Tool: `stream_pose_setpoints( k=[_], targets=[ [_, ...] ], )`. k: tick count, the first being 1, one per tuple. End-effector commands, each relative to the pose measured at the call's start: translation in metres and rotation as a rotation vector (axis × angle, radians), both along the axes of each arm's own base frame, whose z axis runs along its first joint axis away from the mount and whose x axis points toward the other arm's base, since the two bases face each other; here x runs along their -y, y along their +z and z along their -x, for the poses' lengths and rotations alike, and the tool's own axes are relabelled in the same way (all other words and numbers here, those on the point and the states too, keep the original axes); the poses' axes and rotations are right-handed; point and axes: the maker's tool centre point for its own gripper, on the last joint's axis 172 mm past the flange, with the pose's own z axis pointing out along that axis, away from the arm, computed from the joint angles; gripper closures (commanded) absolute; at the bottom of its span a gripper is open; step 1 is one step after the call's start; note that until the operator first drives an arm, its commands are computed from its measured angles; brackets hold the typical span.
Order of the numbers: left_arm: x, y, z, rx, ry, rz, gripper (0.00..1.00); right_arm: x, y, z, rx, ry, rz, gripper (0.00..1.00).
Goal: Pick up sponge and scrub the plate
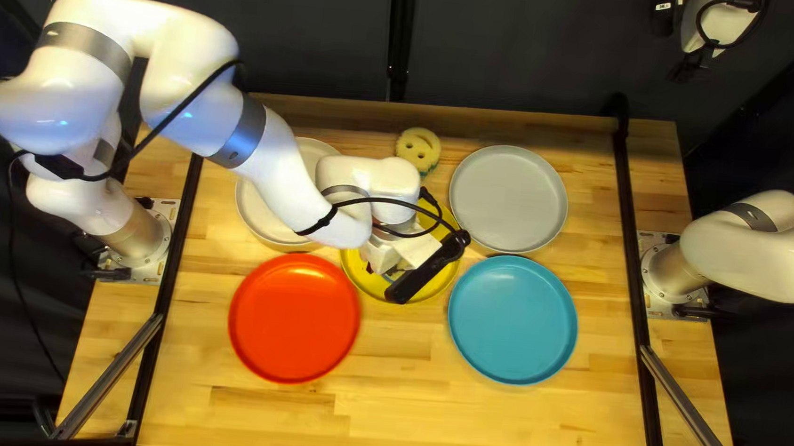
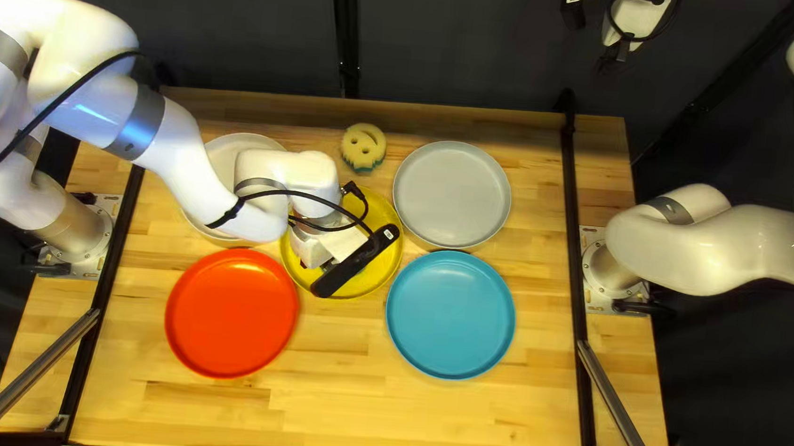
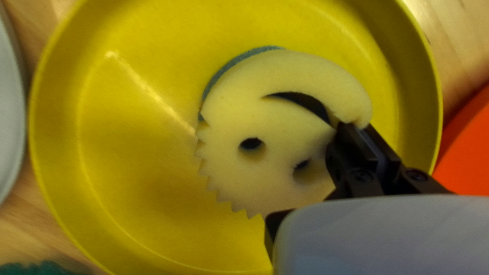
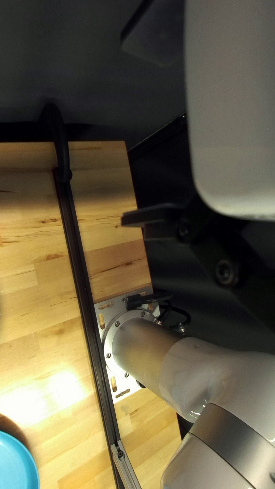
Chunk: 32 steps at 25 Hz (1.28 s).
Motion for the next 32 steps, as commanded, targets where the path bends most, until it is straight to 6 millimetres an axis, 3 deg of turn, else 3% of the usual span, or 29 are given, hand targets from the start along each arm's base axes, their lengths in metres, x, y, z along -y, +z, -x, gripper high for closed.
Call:
stream_pose_setpoints(
  k=[1, 9, 13, 17, 21, 32],
  targets=[
    [0.003, 0.002, -0.007, 0.007, -0.014, -0.007, 1.00, 0.000, 0.000, 0.000, 0.000, 0.000, 0.000, 0.00],
    [-0.008, 0.009, 0.033, -0.003, 0.014, -0.003, 1.00, 0.000, 0.000, 0.000, 0.000, 0.000, 0.000, 0.00],
    [-0.021, 0.003, 0.066, -0.024, 0.049, 0.010, 1.00, 0.000, 0.000, 0.000, 0.000, 0.000, 0.000, 0.00],
    [-0.025, -0.004, 0.083, -0.041, 0.070, 0.024, 1.00, 0.000, 0.000, 0.000, 0.000, 0.000, 0.000, 0.00],
    [-0.024, -0.002, 0.078, -0.047, 0.075, 0.029, 1.00, 0.000, 0.000, 0.000, 0.000, 0.000, 0.000, 0.00],
    [-0.032, 0.001, 0.016, -0.014, 0.048, 0.027, 1.00, 0.000, 0.000, 0.000, 0.000, 0.000, 0.000, 0.00]
  ],
)
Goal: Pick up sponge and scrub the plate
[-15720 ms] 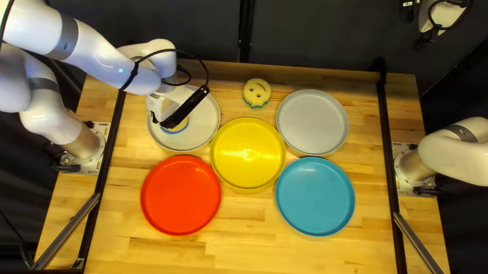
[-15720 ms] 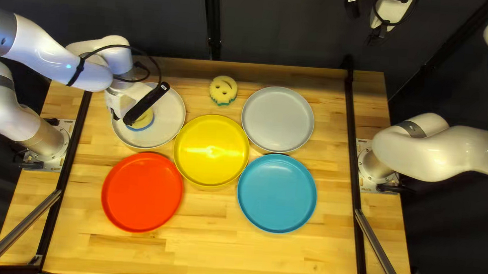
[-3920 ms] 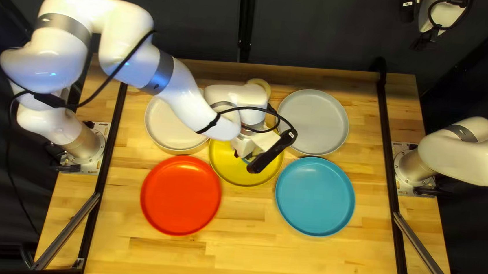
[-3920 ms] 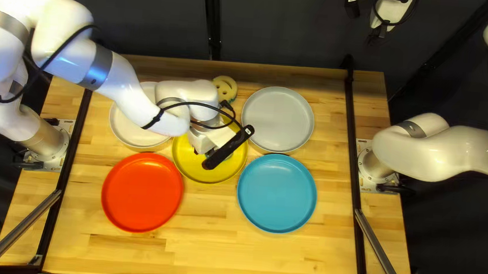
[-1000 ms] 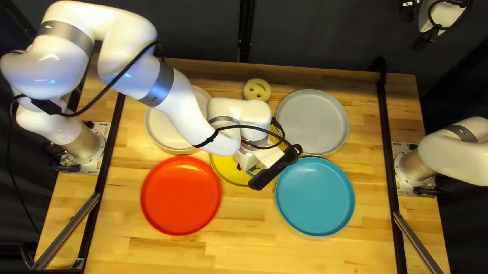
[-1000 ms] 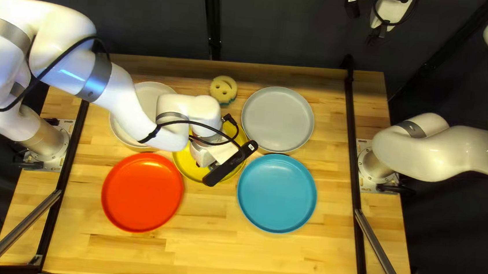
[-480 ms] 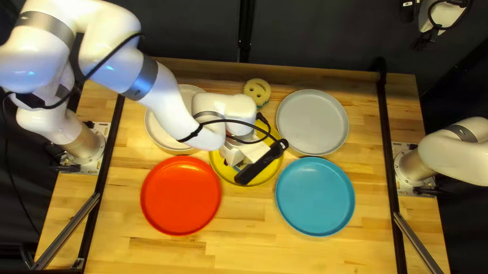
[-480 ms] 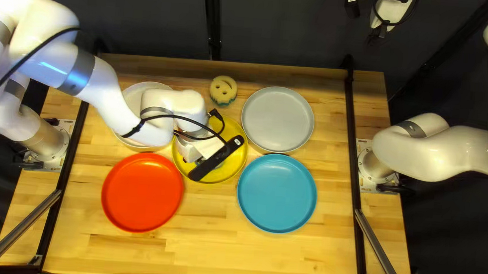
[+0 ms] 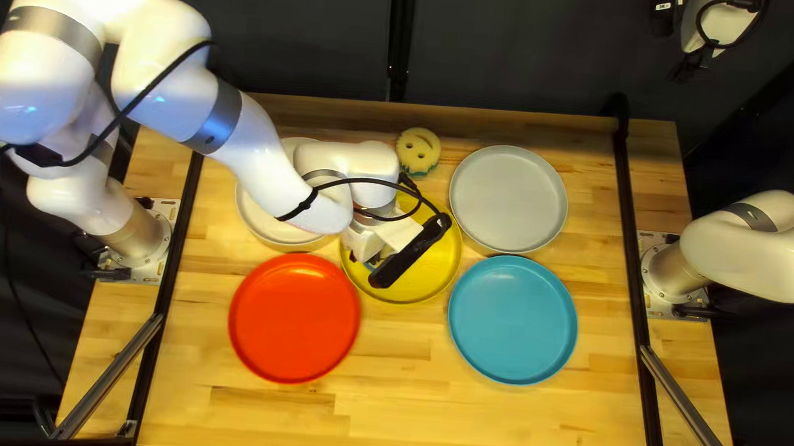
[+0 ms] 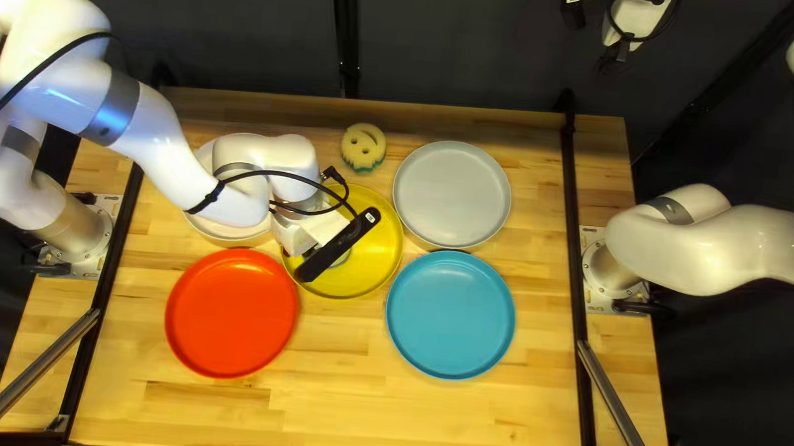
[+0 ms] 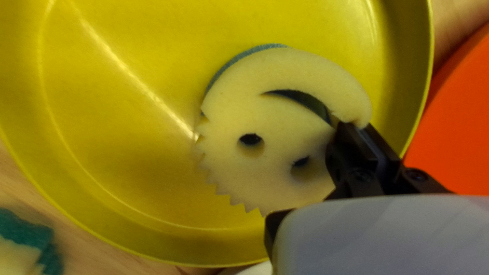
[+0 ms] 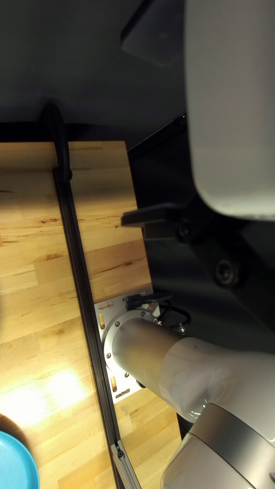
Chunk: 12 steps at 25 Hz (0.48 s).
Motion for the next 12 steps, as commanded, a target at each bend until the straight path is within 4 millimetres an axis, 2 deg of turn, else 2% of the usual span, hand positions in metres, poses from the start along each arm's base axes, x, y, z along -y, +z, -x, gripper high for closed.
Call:
stream_pose_setpoints(
  k=[1, 6, 12],
  targets=[
    [-0.005, -0.004, -0.021, 0.010, -0.014, 0.000, 1.00, 0.000, 0.000, 0.000, 0.000, 0.000, 0.000, 0.00],
    [-0.009, -0.005, -0.022, 0.013, -0.021, 0.002, 1.00, 0.000, 0.000, 0.000, 0.000, 0.000, 0.000, 0.00],
    [-0.023, 0.001, 0.002, -0.001, -0.004, 0.003, 1.00, 0.000, 0.000, 0.000, 0.000, 0.000, 0.000, 0.00]
  ],
)
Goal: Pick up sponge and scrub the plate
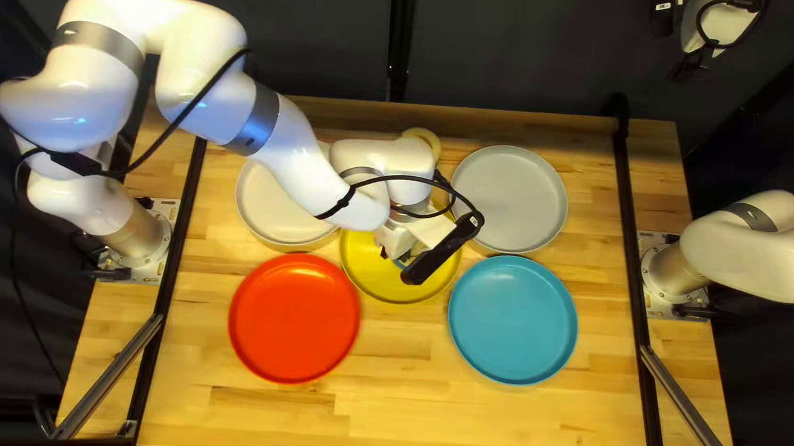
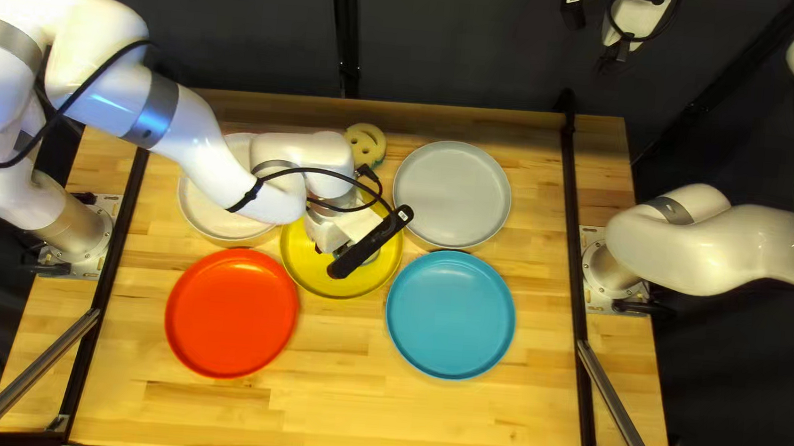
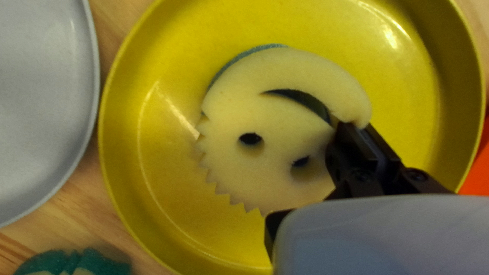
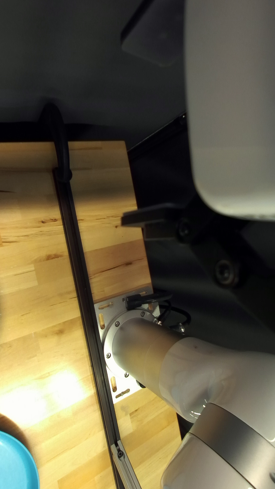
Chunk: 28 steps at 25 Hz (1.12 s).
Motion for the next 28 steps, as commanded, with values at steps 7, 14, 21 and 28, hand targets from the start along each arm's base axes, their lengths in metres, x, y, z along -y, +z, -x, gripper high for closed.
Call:
stream_pose_setpoints(
  k=[7, 14, 21, 28],
  targets=[
    [-0.016, 0.008, 0.024, -0.017, 0.031, 0.000, 1.00, 0.000, 0.000, 0.000, 0.000, 0.000, 0.000, 0.00],
    [0.019, 0.018, 0.016, 0.005, 0.025, -0.018, 1.00, 0.000, 0.000, 0.000, 0.000, 0.000, 0.000, 0.00],
    [0.072, 0.050, 0.027, 0.045, 0.019, -0.063, 1.00, 0.000, 0.000, 0.000, 0.000, 0.000, 0.000, 0.00],
    [0.147, 0.068, 0.016, 0.104, -0.015, -0.107, 1.00, 0.000, 0.000, 0.000, 0.000, 0.000, 0.000, 0.00]
  ],
)
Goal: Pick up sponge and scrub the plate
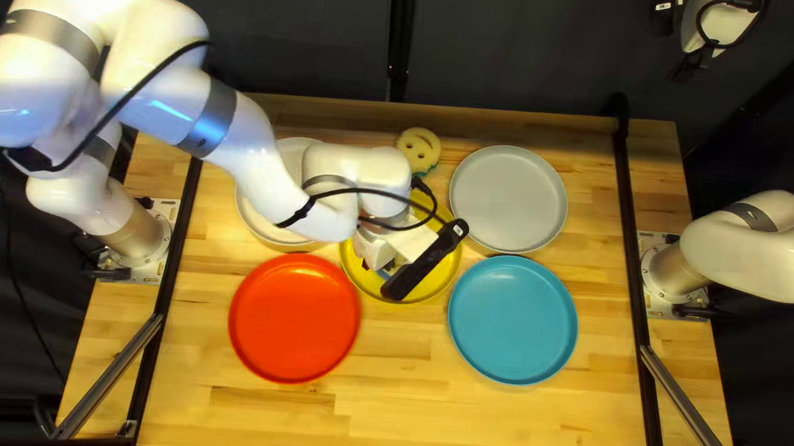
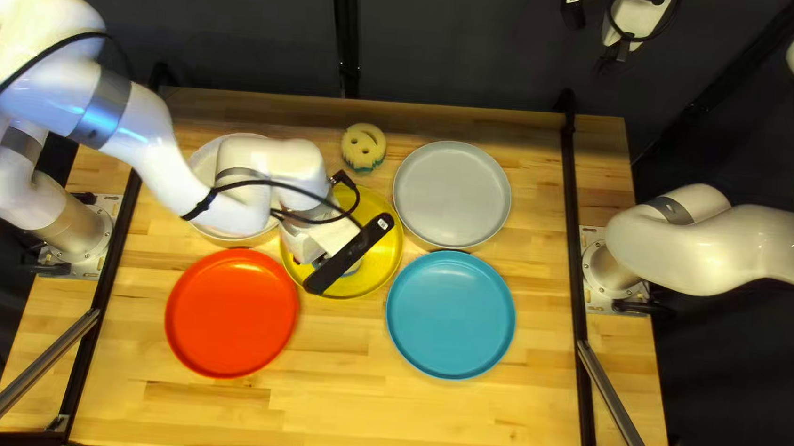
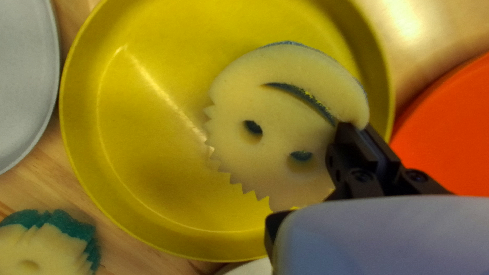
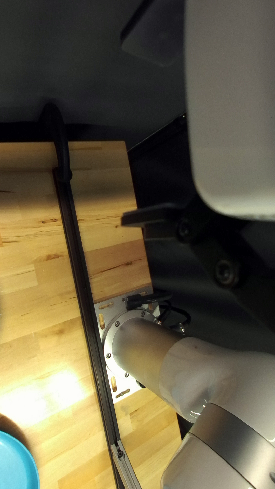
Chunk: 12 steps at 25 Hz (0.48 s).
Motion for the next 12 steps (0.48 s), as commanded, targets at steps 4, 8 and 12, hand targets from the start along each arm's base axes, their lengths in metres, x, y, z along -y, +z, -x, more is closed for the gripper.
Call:
stream_pose_setpoints(
  k=[4, 8, 12],
  targets=[
    [0.078, 0.015, -0.016, 0.079, -0.051, -0.034, 1.00, 0.000, 0.000, 0.000, 0.000, 0.000, 0.000, 0.00],
    [0.110, 0.009, -0.020, 0.124, -0.083, -0.021, 1.00, 0.000, 0.000, 0.000, 0.000, 0.000, 0.000, 0.00],
    [0.145, -0.003, -0.022, 0.159, -0.112, -0.004, 1.00, 0.000, 0.000, 0.000, 0.000, 0.000, 0.000, 0.00]
  ],
)
